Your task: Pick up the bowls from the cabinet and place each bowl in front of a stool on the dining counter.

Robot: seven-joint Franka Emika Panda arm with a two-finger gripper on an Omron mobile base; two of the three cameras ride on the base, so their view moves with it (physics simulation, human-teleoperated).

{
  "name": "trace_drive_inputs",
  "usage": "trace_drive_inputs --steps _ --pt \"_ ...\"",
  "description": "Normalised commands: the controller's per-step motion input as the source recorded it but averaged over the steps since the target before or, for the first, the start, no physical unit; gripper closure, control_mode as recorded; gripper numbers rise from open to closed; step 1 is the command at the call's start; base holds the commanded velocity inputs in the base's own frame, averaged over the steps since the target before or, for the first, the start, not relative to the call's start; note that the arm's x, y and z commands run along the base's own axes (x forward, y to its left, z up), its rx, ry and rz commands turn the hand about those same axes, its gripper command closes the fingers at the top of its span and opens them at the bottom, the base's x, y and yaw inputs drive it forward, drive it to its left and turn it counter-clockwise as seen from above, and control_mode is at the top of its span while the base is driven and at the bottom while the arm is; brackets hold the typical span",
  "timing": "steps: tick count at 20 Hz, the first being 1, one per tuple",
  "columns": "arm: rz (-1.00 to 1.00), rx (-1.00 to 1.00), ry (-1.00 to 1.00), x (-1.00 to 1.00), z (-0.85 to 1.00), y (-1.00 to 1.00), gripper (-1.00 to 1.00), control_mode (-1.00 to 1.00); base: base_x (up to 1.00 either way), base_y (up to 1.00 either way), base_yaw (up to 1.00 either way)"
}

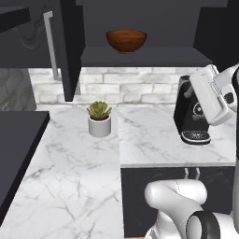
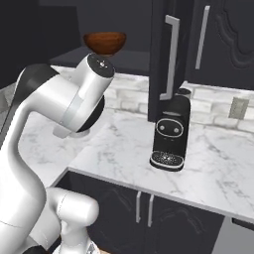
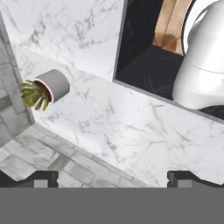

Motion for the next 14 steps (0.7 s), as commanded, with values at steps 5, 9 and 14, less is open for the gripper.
trace_drive_inputs --steps 5,9,14 --pt "0.0 0.0 0.0 0.0 0.0 0.0 -1.0 1.0 0.98 0.4 -0.23" --pt "0.0 0.0 0.0 0.0 0.0 0.0 -1.0 1.0 0.91 0.58 -0.31" --pt "0.0 0.0 0.0 0.0 0.0 0.0 -1.0 1.0 0.84 0.71 -0.33"
